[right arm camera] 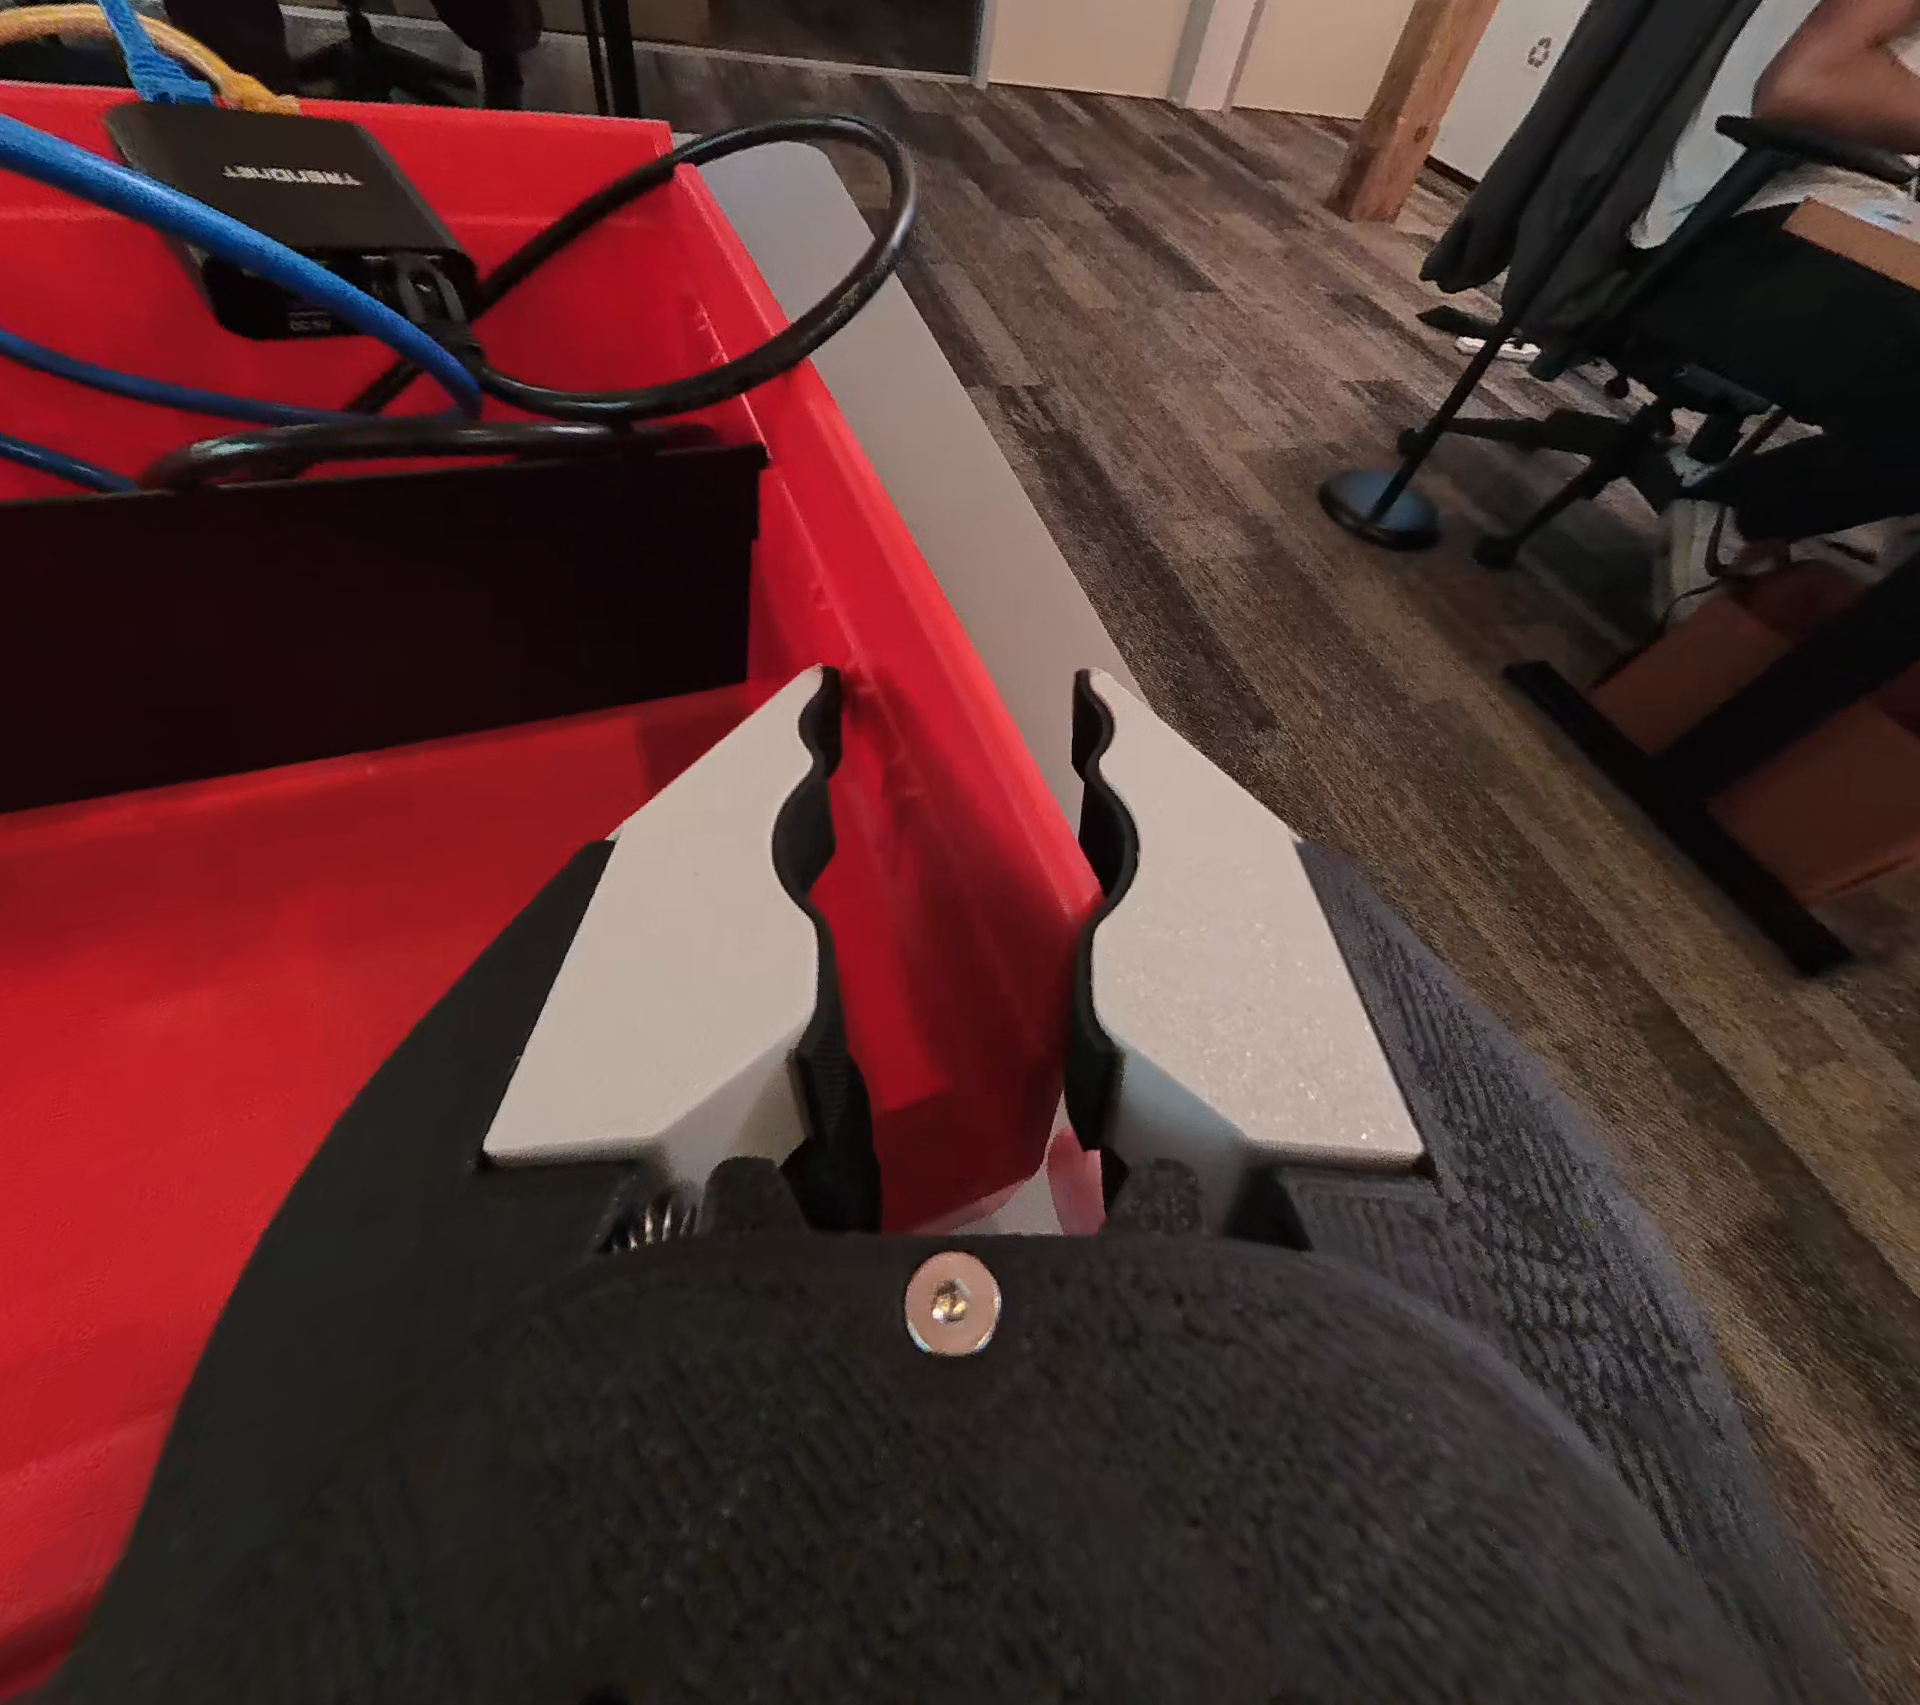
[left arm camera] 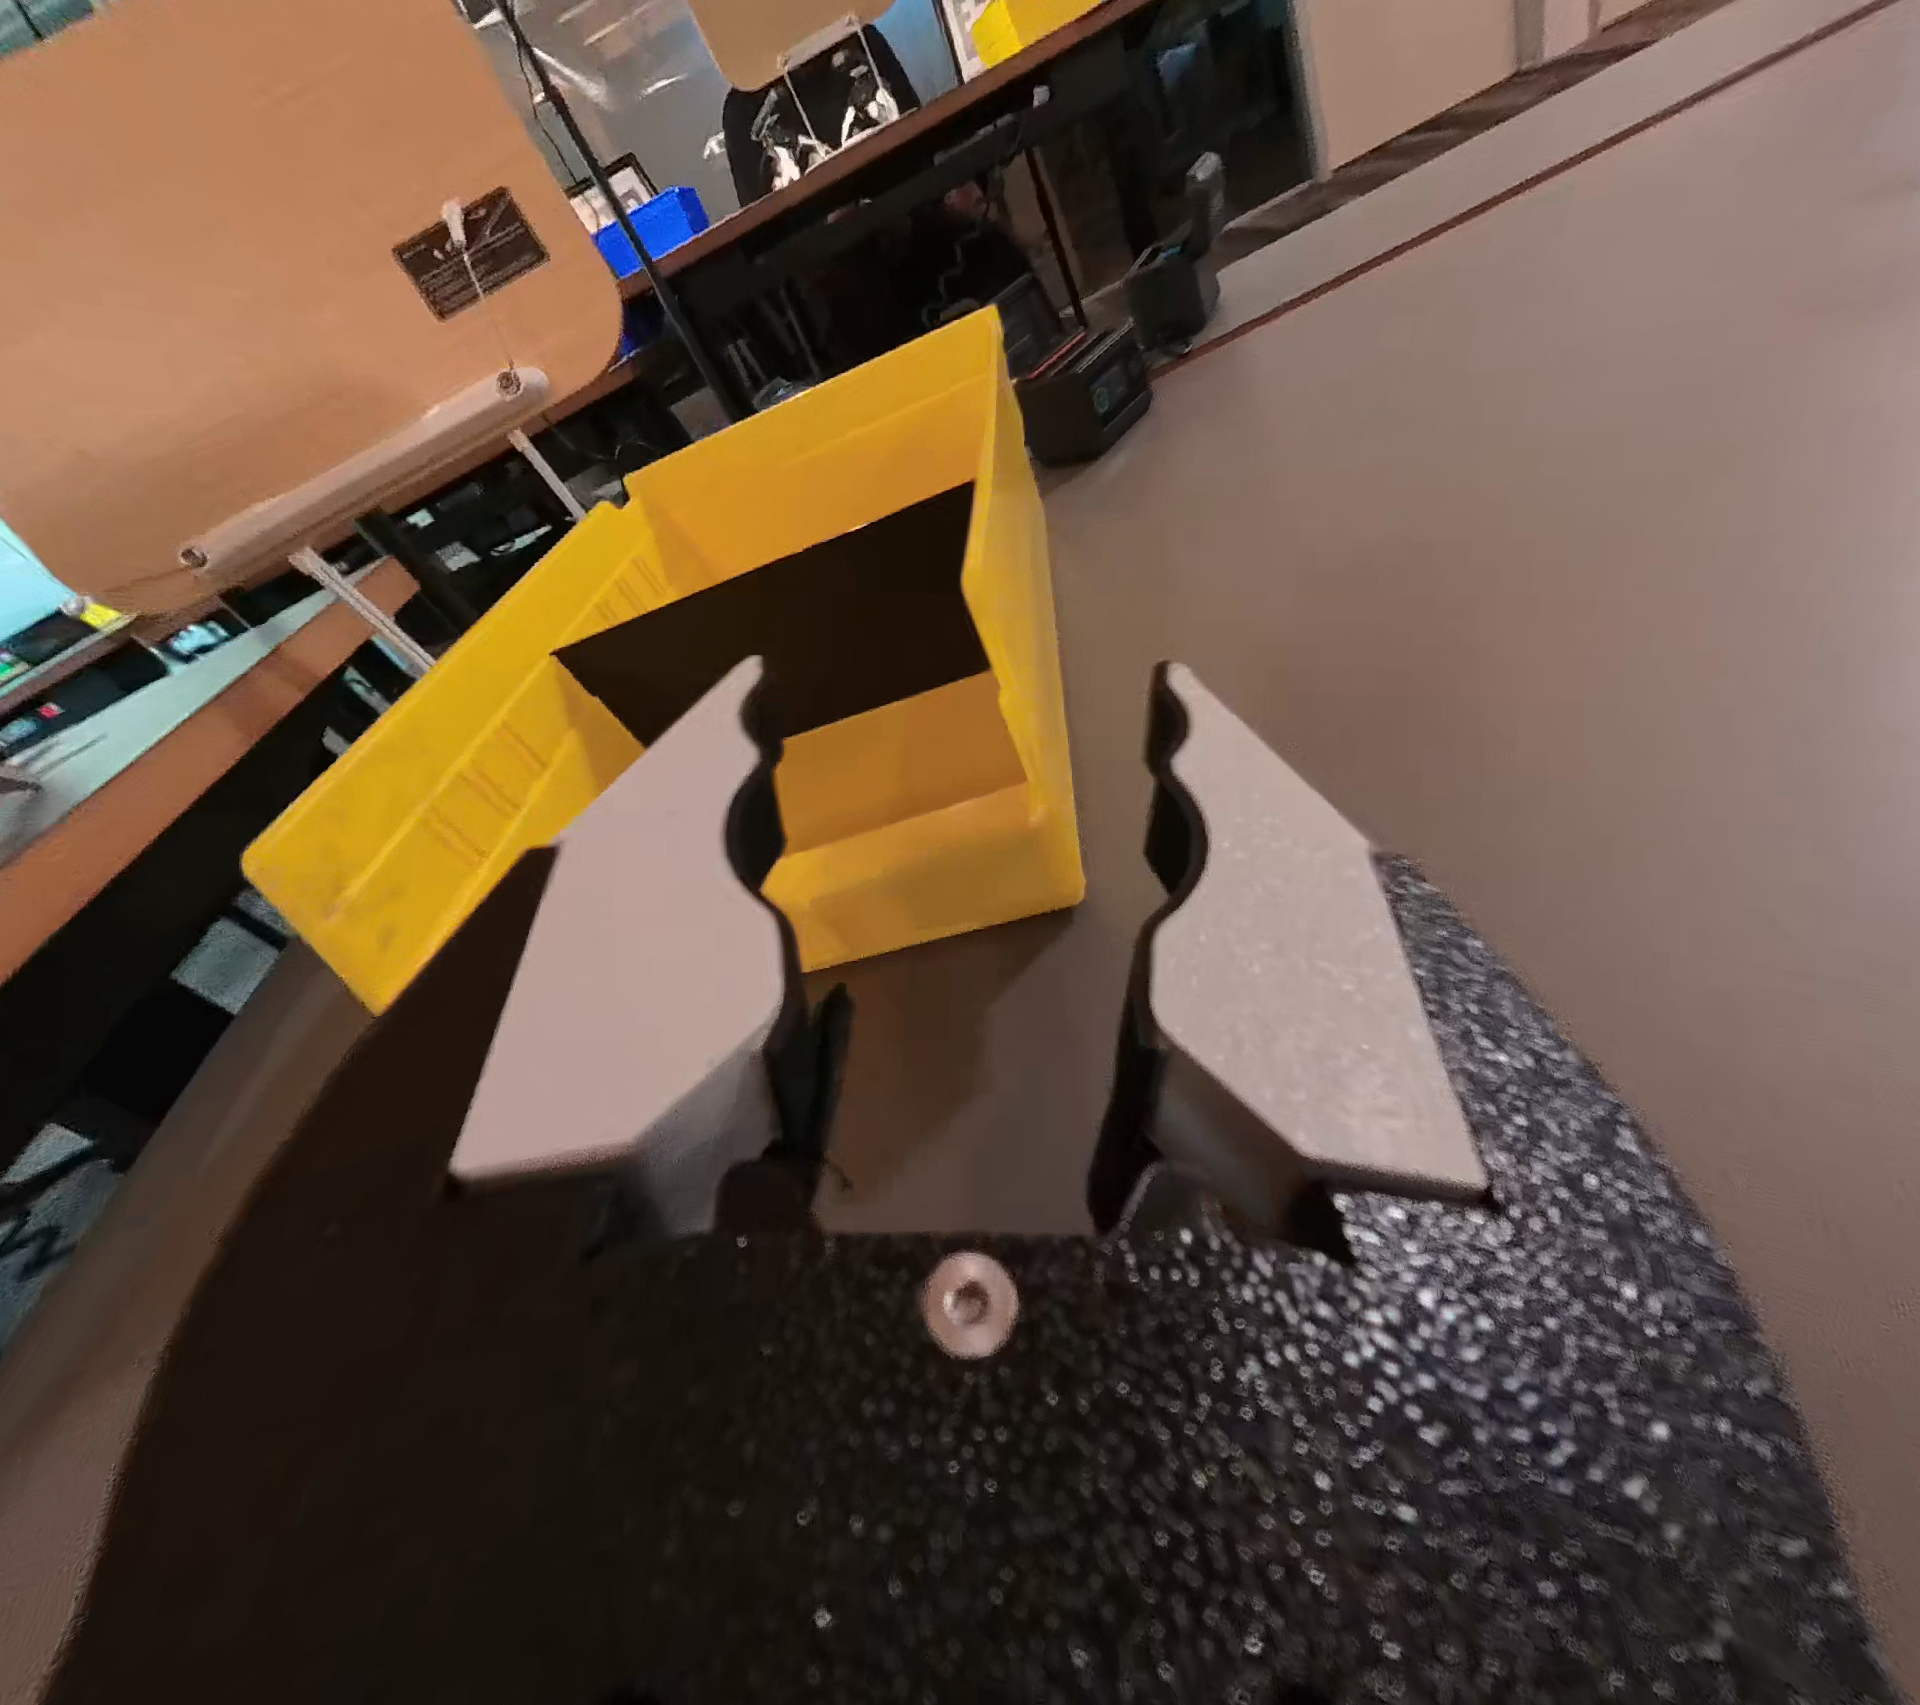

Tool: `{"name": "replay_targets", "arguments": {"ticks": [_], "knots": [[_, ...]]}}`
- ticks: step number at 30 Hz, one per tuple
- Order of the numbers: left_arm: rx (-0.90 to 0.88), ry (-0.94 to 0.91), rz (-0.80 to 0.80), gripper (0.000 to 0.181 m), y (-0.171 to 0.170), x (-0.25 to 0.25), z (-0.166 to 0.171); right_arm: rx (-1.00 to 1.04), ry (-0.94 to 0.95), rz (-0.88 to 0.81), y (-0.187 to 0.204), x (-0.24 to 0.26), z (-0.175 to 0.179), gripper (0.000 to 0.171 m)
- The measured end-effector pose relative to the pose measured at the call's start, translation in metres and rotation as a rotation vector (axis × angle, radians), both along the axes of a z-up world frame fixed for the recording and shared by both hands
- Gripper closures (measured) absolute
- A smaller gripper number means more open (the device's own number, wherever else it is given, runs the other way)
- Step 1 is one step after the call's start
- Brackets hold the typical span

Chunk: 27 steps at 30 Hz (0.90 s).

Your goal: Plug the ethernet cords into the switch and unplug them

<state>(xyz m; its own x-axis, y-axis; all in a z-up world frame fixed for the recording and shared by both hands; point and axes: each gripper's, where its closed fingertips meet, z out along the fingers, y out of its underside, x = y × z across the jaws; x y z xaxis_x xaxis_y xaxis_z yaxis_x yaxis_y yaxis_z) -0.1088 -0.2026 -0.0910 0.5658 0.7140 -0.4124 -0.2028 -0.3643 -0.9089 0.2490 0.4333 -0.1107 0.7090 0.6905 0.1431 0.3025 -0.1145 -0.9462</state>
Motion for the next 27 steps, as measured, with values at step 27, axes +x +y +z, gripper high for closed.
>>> {"name": "replay_targets", "arguments": {"ticks": [27], "knots": [[-0.107, 0.0, 0.019, 0.151, 0.031, -0.037, -0.009, -0.057, 0.017, 0.26, -0.054, 0.007, 0.005, 0.169]]}}
